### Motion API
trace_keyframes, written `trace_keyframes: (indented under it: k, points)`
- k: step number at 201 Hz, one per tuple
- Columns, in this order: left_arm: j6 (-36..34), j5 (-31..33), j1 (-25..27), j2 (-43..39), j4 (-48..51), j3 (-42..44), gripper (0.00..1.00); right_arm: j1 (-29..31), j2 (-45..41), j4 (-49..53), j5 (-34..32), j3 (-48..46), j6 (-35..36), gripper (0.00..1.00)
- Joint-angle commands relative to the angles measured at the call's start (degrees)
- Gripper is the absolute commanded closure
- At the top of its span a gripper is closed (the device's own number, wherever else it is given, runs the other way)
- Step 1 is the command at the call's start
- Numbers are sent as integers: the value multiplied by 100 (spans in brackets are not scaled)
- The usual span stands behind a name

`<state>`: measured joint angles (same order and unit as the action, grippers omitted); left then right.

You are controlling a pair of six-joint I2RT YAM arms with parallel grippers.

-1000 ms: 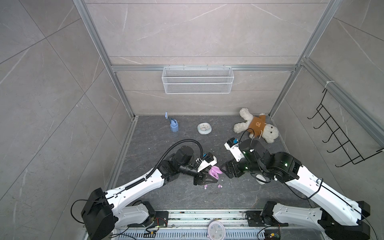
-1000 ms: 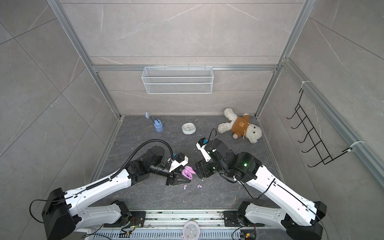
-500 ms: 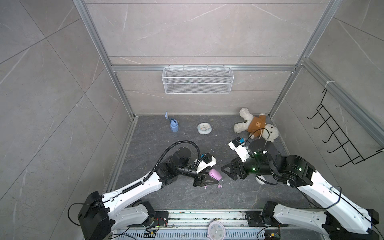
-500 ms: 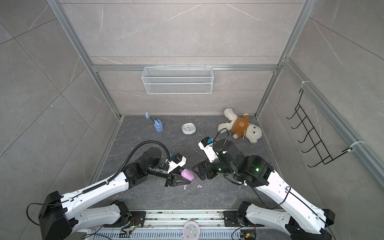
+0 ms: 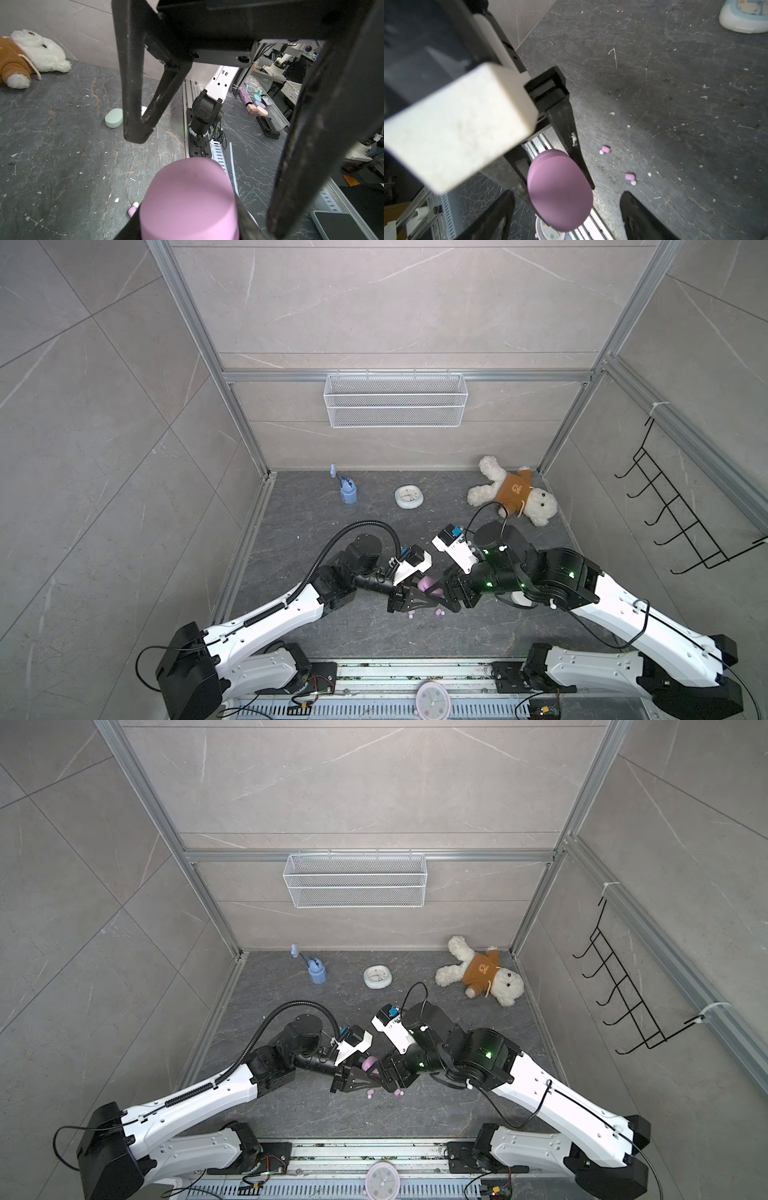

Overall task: Insert the wireless bluetooth earbuds into the charging case
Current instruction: 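Pull the pink case lid open with the right gripper while left holds it, then release the opened lid and draw the right gripper back from the case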

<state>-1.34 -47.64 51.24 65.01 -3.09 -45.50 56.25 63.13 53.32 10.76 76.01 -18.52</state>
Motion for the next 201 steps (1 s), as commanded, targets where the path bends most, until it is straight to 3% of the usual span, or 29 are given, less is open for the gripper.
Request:
trace_keyframes:
  k: [1,39,102,201]
  points:
    - [99,-84,2,-138,-218,-85,83,35,53,207,-371,-3,64,18]
    - [85,-87,0,-215,-159,-97,83,33,149,362,-641,16,18,18]
    - [97,-89,8,-340,-157,-57,84,4,189,876,-1968,356,-195,17]
    - [310,-146,8,-454,-448,38,85,-197,339,961,-2077,636,-195,16]
